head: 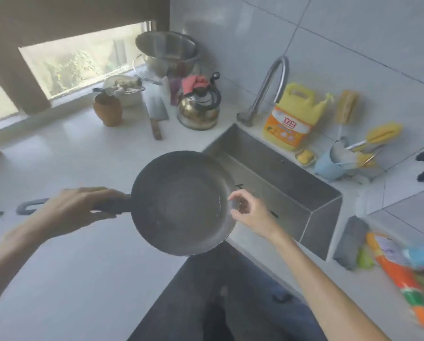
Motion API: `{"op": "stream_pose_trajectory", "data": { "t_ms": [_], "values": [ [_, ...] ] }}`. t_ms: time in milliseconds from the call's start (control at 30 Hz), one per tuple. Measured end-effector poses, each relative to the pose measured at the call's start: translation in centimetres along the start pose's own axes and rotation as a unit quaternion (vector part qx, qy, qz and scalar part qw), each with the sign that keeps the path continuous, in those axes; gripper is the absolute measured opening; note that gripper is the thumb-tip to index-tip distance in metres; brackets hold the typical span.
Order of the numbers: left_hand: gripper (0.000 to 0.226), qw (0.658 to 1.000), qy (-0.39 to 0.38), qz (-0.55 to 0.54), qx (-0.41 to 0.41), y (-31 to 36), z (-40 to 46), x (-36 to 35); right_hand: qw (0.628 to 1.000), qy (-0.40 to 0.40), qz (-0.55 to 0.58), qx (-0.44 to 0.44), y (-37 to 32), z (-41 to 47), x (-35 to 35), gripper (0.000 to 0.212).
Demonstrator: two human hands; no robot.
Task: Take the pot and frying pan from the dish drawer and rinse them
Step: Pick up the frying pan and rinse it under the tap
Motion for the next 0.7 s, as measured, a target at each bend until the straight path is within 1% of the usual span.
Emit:
{"op": "stream_pose_trajectory", "data": {
  "t_ms": [67,100,167,233,267,333,400,467,567,633,700],
  "values": [
    [0.053,0.999,0.006,-0.011,-0.038,3.7,7.1,-0.6,0.998,0.054,0.016,-0.019,3.5,1.9,5.9,0.029],
    [0.051,0.999,-0.008,-0.019,-0.044,6.3,10.8,-1.0,0.996,0.078,0.019,-0.028,5.4,3.1,8.7,0.029],
    [0.046,0.997,-0.025,-0.042,-0.061,9.4,18.0,-4.0,0.994,0.099,0.016,-0.042,9.3,6.2,13.6,0.026],
    [0.051,0.993,-0.049,-0.026,-0.105,11.8,23.6,-6.8,0.992,0.113,0.024,-0.057,13.2,8.8,16.4,0.026],
    [0.05,0.991,-0.046,-0.022,-0.124,13.3,26.4,-7.9,0.99,0.119,0.035,-0.069,15.4,10.0,17.3,0.026],
    [0.039,0.99,-0.059,-0.01,-0.131,15.3,31.6,-10.8,0.982,0.135,0.078,-0.104,19.6,11.3,17.9,0.029],
    [0.038,0.983,-0.086,0.028,-0.158,17.1,35.3,-14.6,0.969,0.159,0.115,-0.152,24.0,11.6,17.4,0.033],
    [0.038,0.974,-0.121,0.039,-0.186,18.4,38.5,-18.9,0.955,0.176,0.135,-0.197,28.5,11.5,16.3,0.036],
    [0.038,0.957,-0.176,0.073,-0.219,18.8,41.6,-25.9,0.94,0.176,0.14,-0.257,34.3,11.5,14.1,0.033],
    [0.038,0.942,-0.212,0.092,-0.244,18.4,43.1,-30.6,0.933,0.17,0.144,-0.283,37.5,12.3,12.6,0.028],
    [0.038,0.932,-0.235,0.111,-0.251,17.7,43.6,-34.5,0.926,0.172,0.149,-0.302,40.0,13.2,11.6,0.026]
  ]
}}
Point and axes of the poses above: each hand's wrist, its own z-axis towards the middle knuckle, its own x-axis out of the back of the hand, y = z × x, the point moved 8 cm from there along z, towards the middle knuckle, and after that the axes turned 7 degrees about y, right-handed, at the moved point
